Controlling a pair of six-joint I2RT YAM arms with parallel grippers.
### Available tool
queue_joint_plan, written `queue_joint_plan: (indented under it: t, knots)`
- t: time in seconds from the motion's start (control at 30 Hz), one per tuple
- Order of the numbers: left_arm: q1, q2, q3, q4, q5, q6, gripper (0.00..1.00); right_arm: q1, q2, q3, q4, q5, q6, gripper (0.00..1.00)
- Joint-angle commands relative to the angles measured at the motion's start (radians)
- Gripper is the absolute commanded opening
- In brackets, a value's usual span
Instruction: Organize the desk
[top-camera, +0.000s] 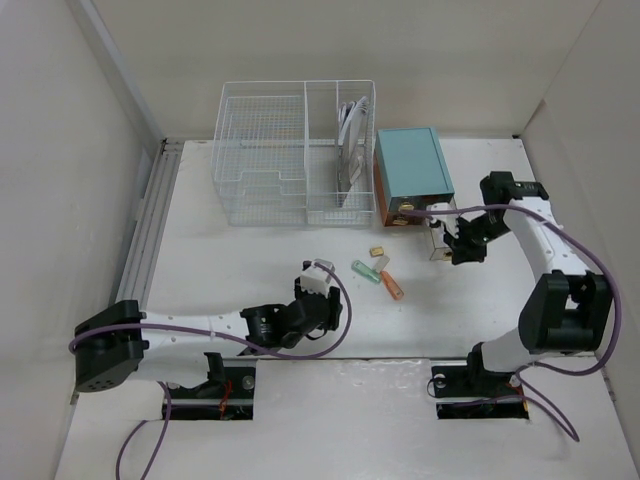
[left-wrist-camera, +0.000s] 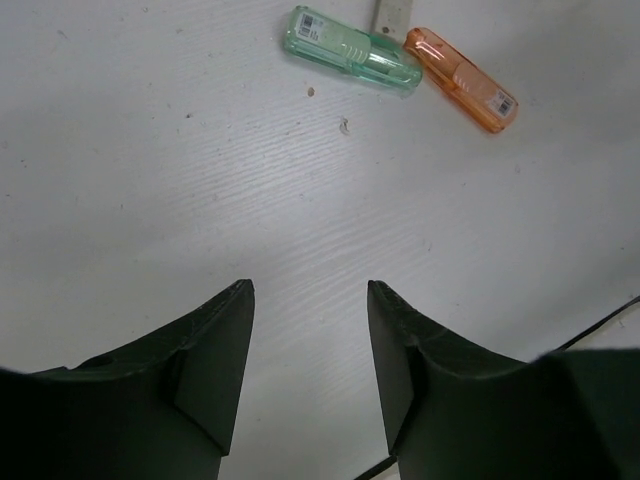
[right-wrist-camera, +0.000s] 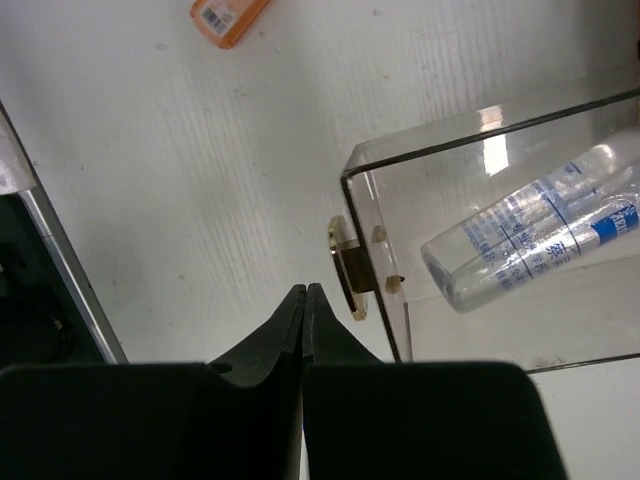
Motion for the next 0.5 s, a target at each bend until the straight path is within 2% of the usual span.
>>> queue_joint_plan:
  t: [0.0, 0.07, 0.1, 0.17, 0.27, 0.47]
  knots:
    - [0.001, 0.001, 0.045, 0.043, -0.001, 0.011, 0.49, -0.006, 0.019, -0.004, 0.088, 0.008, 0.043, 0.0]
    - [0.001, 0.001, 0.045, 0.043, -0.001, 0.011, 0.59, 0.004, 0.045, 0.006, 0.145, 0.019, 0.106, 0.0]
    - [0.001, 0.001, 0.045, 0.043, 0.008, 0.011, 0.71, 0.005, 0.065, 0.015, 0.195, 0.03, 0.126, 0.0]
    - [0.001, 0.001, 0.054, 0.043, 0.008, 0.0, 0.78, 0.005, 0.085, 0.028, 0.237, 0.039, 0.178, 0.0]
    - [0.001, 0.001, 0.054, 0.055, 0.028, 0.0, 0.83, 0.014, 0.126, 0.067, 0.338, 0.039, 0.243, 0.0]
    - [0.001, 0.001, 0.065, 0.074, 0.037, 0.0, 0.83, 0.057, 0.183, 0.11, 0.455, 0.048, 0.333, 0.0]
